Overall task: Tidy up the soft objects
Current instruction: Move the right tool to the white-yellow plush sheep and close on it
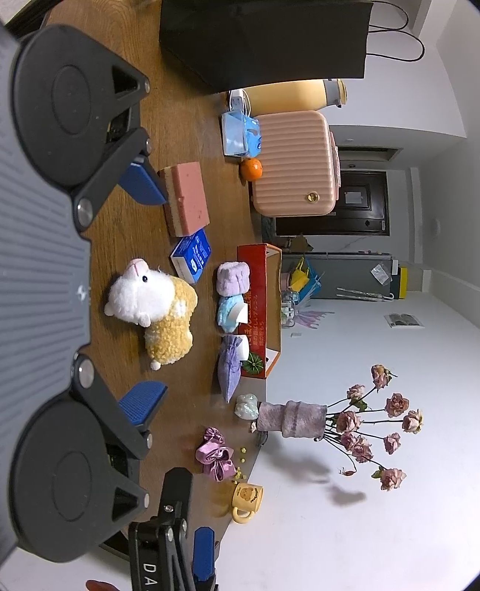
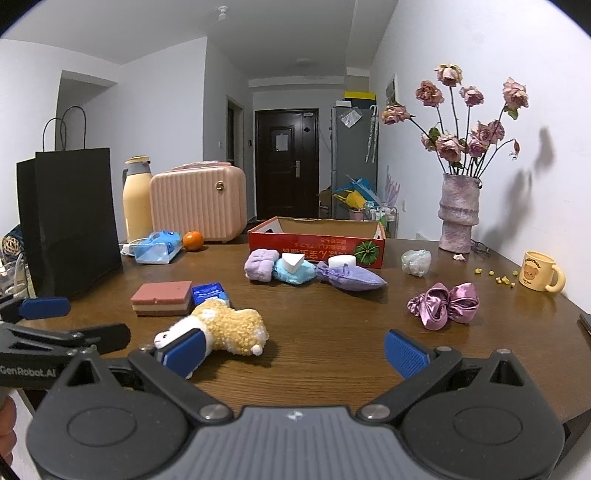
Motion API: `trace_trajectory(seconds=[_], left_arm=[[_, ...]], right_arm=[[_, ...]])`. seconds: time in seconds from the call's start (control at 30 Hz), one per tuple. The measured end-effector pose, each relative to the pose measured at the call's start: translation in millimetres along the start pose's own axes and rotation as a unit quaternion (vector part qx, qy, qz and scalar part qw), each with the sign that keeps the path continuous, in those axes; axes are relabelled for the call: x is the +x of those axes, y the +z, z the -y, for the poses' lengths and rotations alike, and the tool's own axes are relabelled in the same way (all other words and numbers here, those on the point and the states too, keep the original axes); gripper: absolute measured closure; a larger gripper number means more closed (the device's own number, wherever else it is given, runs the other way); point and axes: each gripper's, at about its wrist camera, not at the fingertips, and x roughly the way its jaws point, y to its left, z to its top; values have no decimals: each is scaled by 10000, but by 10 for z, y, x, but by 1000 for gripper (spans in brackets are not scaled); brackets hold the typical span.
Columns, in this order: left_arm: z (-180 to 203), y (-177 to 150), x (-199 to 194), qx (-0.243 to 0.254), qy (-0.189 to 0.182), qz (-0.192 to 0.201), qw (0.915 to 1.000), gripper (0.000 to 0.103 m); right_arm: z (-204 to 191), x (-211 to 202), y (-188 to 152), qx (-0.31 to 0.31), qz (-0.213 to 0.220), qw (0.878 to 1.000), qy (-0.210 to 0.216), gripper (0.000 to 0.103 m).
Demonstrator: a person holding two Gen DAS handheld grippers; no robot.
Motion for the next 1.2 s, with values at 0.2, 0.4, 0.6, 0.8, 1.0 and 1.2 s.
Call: trace_trajectory(seconds=[0.2,0.4,0.6,0.8,1.0,1.2], left_arm=[[-61,13,50,-29,73,-30,10000,0],[-181,8,136,-104,140,-77,9998,0],[-303,23,215,-142,185,-106,9997,0],[-422,20,291,-142,220,-167,9995,0],[-560,2,357,-188,290,-221,9992,0],[-712,-12,416,-282,436,-292,9982,0]], right_arm=[[-71,106,19,-35,-77,9999,77,0],[-147,263,36,-75,-196,9997,127,0],[-247,416,60,-103,-303,9993,194,0],[-366,579,79,-141,-420,9987,257,0],[-475,757,123,-170,-509,9980,349,0],[-606,966,135,-175,-654,9965,500,0]])
